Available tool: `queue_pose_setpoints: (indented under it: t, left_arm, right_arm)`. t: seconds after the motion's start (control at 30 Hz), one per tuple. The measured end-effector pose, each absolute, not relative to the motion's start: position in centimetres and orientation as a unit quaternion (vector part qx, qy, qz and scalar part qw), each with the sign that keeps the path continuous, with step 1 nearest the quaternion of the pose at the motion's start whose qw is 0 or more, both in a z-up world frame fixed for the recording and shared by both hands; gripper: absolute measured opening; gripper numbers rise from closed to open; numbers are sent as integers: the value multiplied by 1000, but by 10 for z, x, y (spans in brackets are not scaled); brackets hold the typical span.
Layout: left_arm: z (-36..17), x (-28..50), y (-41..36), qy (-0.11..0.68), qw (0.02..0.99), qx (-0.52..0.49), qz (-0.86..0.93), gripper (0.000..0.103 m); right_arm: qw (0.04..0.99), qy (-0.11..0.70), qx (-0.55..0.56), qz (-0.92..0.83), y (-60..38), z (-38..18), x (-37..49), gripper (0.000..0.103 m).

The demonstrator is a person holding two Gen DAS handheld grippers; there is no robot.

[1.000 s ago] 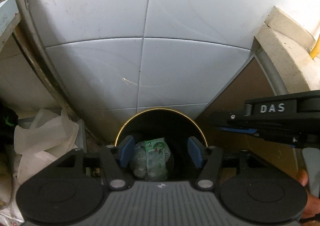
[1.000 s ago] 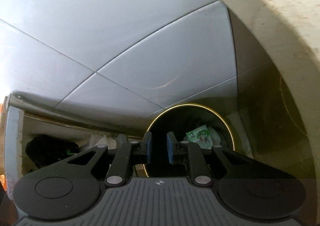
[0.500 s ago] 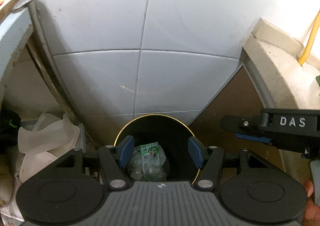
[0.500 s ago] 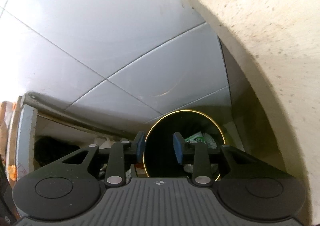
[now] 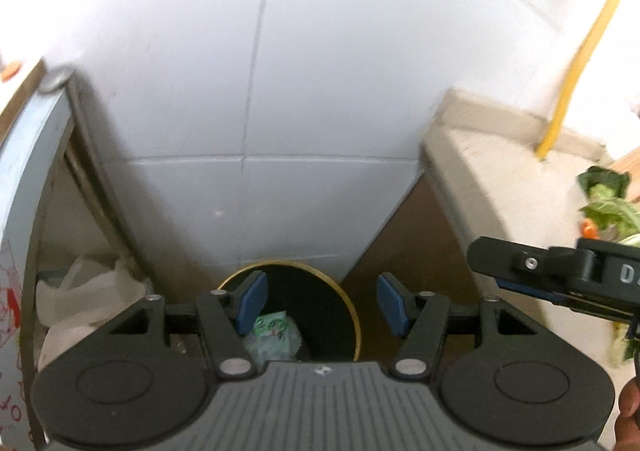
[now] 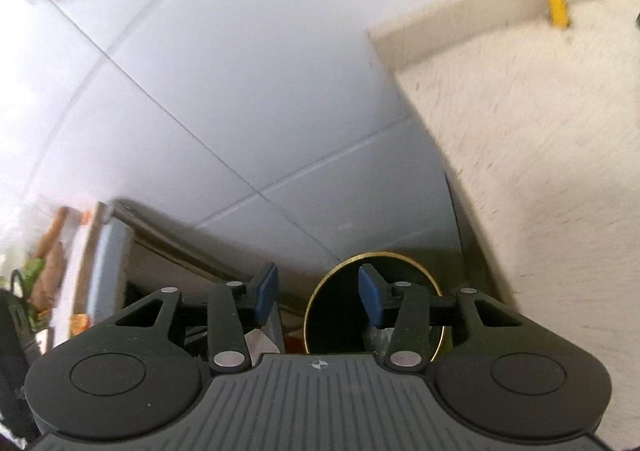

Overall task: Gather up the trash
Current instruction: 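Raise both tools back up to the counter pile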

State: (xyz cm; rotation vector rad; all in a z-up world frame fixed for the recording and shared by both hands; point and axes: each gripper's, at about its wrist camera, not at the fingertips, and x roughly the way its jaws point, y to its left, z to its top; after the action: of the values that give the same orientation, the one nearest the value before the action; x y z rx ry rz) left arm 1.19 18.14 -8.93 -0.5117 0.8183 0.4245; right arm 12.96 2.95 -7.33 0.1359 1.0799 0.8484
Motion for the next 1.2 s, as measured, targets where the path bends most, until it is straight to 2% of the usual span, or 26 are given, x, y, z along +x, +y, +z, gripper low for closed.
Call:
queue_pose_setpoints:
  t: [0.1,0.23,0.57,0.7,0.93,1.2]
  left_arm:
    - [-77,18,174,379,873,-241,191,55]
    - [-63,28,160,370,885,-227,165,60]
    - [-40,62,113,361,909,-194,76,61]
    - [-36,77,90,361,914,-181,38,62]
    - [-29,104,47,365,919,-147,-25,62]
    - [-26,133,10,366,921,-115,-74,63]
  right_arm:
    - [788,474,66,387,9,-56,127,62]
    - [810,449,66,372,-12,-43,127,62]
    - [865,401,76,292,-89,-24,120,64]
    - [887,382,79,248,-127,-15,120,69]
    - [917,356,68,168,-190,-9,123,72]
    - [929,345,45,129,-219,-12,130,75]
